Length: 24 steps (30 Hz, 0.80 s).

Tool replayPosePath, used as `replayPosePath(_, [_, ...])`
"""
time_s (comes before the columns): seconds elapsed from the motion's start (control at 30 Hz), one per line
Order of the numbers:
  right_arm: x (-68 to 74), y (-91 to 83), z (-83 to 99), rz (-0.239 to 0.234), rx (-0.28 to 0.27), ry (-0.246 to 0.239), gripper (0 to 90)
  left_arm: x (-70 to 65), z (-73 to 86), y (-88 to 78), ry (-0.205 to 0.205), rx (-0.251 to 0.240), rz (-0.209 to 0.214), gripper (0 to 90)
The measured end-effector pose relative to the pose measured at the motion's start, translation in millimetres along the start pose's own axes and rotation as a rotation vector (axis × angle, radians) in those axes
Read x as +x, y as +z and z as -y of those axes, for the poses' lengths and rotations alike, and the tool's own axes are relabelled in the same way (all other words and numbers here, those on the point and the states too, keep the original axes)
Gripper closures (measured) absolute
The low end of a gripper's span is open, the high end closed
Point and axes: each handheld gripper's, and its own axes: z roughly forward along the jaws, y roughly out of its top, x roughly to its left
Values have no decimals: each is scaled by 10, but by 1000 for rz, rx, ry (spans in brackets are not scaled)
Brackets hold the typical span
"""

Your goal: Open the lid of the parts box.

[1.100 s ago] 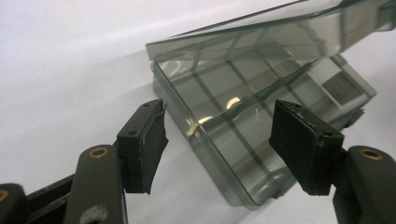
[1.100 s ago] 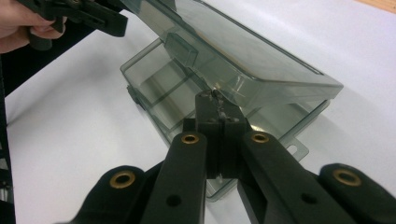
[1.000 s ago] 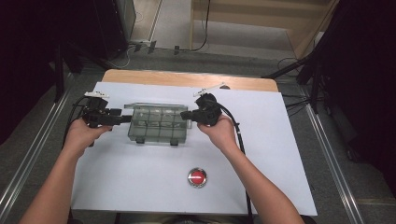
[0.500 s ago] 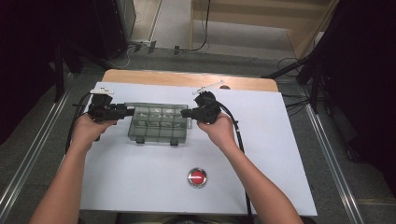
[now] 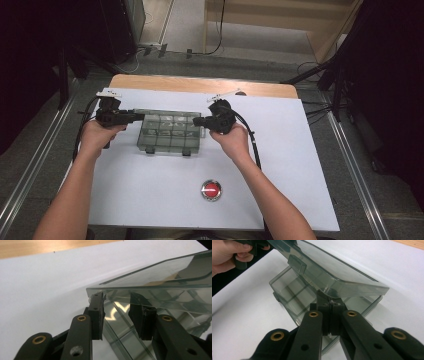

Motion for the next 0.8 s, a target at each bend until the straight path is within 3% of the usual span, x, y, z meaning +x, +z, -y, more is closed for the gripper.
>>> replayPosePath(0.17, [-22, -1, 45, -18, -18, 15, 887, 3, -1, -2, 3, 3, -3, 656])
replayPosePath(0.43, [-43, -29, 151, 6, -20, 1, 829, 12, -6, -29, 10, 0, -9, 654])
replayPosePath(0.6, [-96, -44, 209, 20, -19, 20, 821, 3, -9, -29, 17, -1, -13, 654])
replayPosePath(0.73, [-171, -53, 226, 42, -45, 32, 728, -1, -12, -30, 19, 1, -15, 654])
replayPosePath(0.77, [-205, -48, 228, 52, -82, 34, 649, -2, -13, -30, 18, 0, -15, 654])
replayPosePath(0.8, [-217, -46, 228, 57, -92, 30, 638, -4, -13, -29, 18, -2, -16, 654])
